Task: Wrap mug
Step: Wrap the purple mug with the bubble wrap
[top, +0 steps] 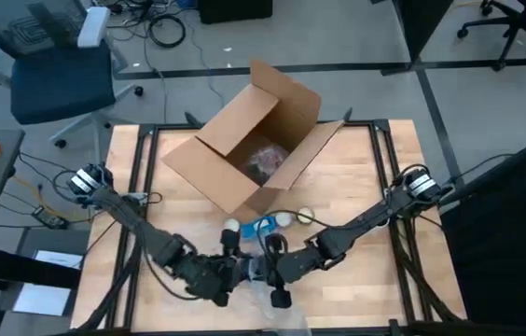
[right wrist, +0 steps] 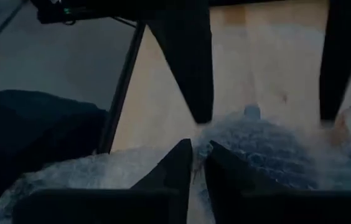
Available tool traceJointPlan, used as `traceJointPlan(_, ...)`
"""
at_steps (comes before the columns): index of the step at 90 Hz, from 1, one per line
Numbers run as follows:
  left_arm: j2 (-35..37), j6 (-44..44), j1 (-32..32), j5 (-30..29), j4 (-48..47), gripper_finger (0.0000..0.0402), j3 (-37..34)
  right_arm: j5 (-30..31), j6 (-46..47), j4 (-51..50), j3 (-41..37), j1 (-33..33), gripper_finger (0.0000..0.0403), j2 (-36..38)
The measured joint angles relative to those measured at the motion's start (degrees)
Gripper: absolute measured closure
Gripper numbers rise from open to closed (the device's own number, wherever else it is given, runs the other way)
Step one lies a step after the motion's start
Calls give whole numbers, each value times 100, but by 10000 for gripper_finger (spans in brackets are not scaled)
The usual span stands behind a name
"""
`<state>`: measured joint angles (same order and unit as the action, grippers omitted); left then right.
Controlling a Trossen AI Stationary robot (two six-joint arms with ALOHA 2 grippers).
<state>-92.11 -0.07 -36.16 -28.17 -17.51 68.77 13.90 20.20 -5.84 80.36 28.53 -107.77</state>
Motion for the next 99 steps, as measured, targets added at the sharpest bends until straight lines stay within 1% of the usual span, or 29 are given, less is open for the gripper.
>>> traceJointPlan(8, -51, 4, 238, 647, 47, 169, 0, -41, -38, -9, 0, -2, 369, 0)
traceJointPlan(14, -127, 6, 349, 1010, 47, 172, 0, -60, -41, -62, -2, 0, 364, 0)
traceJointPlan(21, -239, 9, 427, 1263, 43, 177, 0, -62, -36, -60, -2, -1, 358, 5)
traceJointPlan(30, -346, 122, 431, 1449, 69, 184, 0, -62, -36, -126, -2, 0, 352, 7)
traceJointPlan(44, -469, 249, 420, 1470, 219, 198, 0, -157, 16, -133, -2, 1, 351, 11)
traceJointPlan(52, -469, 261, 423, 1456, 241, 222, 0, -170, 66, -206, -2, 39, 351, 49)
traceJointPlan(60, -469, 257, 420, 1456, 220, 267, 0, -173, 63, -297, -2, 138, 351, 203)
traceJointPlan(72, -469, 253, 420, 1454, 232, 369, 0, -36, 60, -615, 31, 374, 351, 581)
traceJointPlan(75, -469, 234, 420, 1449, 259, 384, 0, 71, 62, -663, 33, 443, 351, 672)
traceJointPlan(78, -469, 193, 427, 1427, 333, 391, -1, 206, 58, -733, 34, 498, 350, 747)
traceJointPlan(90, -469, 249, 459, 1344, 704, 393, 0, 681, 61, -1091, 43, 601, 350, 836)
traceJointPlan(99, -467, 232, 461, 1171, 729, 400, 0, 737, 261, -1426, 39, 635, 350, 826)
